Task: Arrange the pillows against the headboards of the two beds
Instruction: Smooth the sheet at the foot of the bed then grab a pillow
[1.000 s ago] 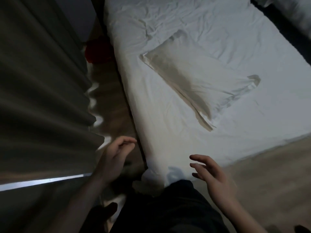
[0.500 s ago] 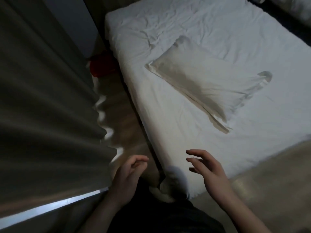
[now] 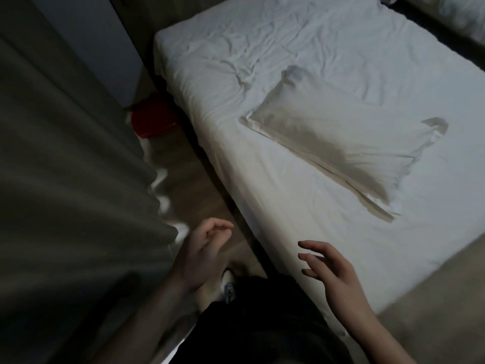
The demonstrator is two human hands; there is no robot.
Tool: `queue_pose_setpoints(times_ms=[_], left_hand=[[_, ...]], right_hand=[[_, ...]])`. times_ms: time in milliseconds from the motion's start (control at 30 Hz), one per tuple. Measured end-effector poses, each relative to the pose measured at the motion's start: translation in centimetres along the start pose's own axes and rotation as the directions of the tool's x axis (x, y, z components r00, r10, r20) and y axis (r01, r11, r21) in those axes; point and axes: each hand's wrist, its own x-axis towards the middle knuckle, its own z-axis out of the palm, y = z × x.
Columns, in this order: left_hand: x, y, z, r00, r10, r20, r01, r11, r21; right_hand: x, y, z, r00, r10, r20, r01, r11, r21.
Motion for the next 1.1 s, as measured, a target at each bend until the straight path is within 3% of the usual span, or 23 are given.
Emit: queue_pose_setpoints(times_ms=[300,633,800,1100], left_hand=[[9.9,3.3,-1.2,0.996,0.002,0.085,-0.005,0.999,0.042],[22.2,9.3,1.6,0.997,-0.024,0.079,0.021,0.999,0.037],[27.1,10.6,2.1,0.986,-0.08,0.145,0.069,0.994,0.081],[46.9,12.8,4.3,0.93,-0.203,0.305,0.111,0.949,0.296]], right_hand=[[5.0,-2.5,-0.6,0.979,0.056,-0.198,-0.03,0.991,0.133],[18.2,-7.9,-3.0,0.987,0.076,-0.139,-0.058,0.99,0.129],[23.5,-10.3,-4.1,0.983,0.089,-0.161,-0.071,0.991,0.111],[33.9,-12.6,-1.3,0.923,0.201,-0.329,-0.133,0.967,0.219]])
